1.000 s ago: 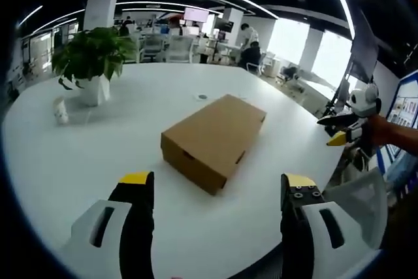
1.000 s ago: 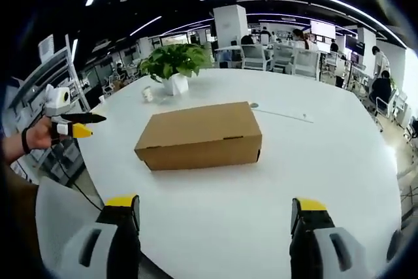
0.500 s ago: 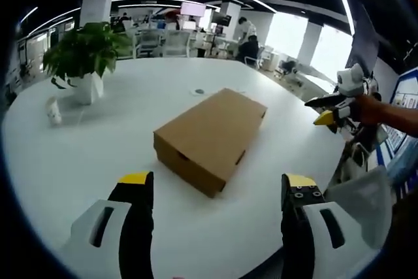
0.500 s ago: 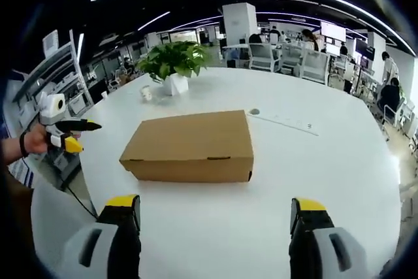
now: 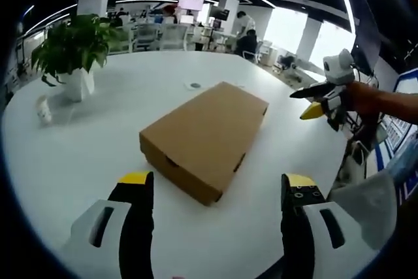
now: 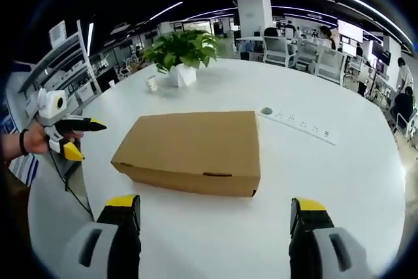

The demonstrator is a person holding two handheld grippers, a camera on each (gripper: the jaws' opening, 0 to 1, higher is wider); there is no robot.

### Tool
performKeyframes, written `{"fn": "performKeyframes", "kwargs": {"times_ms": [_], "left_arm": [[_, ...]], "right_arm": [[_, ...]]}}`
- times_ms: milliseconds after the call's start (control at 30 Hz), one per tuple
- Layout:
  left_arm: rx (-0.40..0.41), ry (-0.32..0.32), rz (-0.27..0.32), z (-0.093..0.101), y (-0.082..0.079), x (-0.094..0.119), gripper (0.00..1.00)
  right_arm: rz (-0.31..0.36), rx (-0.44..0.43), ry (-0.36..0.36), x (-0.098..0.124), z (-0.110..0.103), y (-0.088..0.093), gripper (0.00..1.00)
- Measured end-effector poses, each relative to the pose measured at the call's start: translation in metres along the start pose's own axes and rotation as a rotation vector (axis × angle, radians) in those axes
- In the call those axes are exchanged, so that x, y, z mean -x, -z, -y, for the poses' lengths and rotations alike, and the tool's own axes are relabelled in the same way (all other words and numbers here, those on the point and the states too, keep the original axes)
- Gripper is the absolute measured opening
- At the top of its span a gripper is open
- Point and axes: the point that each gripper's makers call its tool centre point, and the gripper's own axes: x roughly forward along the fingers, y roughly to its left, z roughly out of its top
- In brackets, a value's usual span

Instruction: Operate the shoe box by opening the lid, removing the specified soft item, and placing it in the target area until the item is outside and the box remains undamaged.

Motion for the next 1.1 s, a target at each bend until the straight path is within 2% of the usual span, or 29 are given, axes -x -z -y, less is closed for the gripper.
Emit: {"fn": "performKeyframes", "kwargs": {"times_ms": [200,767,1100], "left_arm": [[0.019,-0.012,-0.008,-0.004,0.000,-0.010,0.80],[0.050,-0.036,-0.075,-0.011,0.019,-0.040,0.79],[0.062,-0.043,-0.112,-0.016,0.022,-0.058,0.77]], "right_arm": [[-0.036,0.034,-0.029,-0.020,-0.004,-0.004,0.95],[-0.057,0.057,-0.060,-0.053,0.009,-0.024,0.94],[-0.086,0.049,-0.079,-0.072,0.013,-0.023,0.92]]}}
